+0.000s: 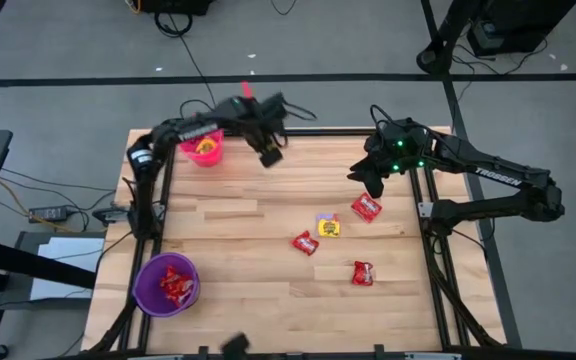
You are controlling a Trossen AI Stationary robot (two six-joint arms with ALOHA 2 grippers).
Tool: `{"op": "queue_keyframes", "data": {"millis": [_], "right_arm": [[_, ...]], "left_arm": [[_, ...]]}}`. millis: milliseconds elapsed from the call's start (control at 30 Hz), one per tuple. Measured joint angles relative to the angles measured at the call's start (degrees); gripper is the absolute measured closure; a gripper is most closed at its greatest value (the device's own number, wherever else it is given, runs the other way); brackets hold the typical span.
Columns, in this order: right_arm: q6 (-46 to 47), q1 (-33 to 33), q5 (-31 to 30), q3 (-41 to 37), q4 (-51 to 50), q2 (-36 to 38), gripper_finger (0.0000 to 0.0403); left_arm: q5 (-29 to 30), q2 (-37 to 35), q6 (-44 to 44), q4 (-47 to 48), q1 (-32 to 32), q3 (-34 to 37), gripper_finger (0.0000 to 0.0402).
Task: Sort candy by brand, put in halloween buckets
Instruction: Put the yellow candy into the pink bucket
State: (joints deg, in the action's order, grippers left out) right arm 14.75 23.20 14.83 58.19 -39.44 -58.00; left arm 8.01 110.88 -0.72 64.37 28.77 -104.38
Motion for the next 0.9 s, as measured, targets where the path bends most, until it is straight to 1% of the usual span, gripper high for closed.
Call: {"op": "queue_keyframes", "data": {"millis": [133,300,400,500,633,767,900], "right_arm": [[-1.4,0.1,0.3,0.0,0.7,0.0,0.0244],[-1.4,0.2,0.0,0.0,1.5,0.0,0.0244],[-0.7,0.2,-0.2,0.0,3.1,0.0,0.0244],[0.3,0.2,-0.2,0.0,4.9,0.0,0.0244],[1.1,0.2,-0.3,0.0,6.3,0.0,0.0244],[2.2,0.2,-0.2,0.0,7.0,0.0,0.0244],[4.2,0.2,-0.2,0.0,7.3,0.0,0.0244]], "left_arm": [[3.3,-2.7,-0.1,4.2,5.9,0.0,0.0401],[5.2,-7.2,2.2,7.0,13.2,0.8,0.0401],[5.4,-11.6,2.0,7.1,18.1,5.6,0.0401],[5.4,-16.6,1.6,6.0,22.5,13.1,0.0401],[1.4,-23.2,0.3,-0.3,26.3,22.9,0.0401],[1.4,-25.2,0.5,-4.4,28.6,28.9,0.0401],[2.0,-23.9,1.3,-4.4,31.0,32.8,0.0401]]}}
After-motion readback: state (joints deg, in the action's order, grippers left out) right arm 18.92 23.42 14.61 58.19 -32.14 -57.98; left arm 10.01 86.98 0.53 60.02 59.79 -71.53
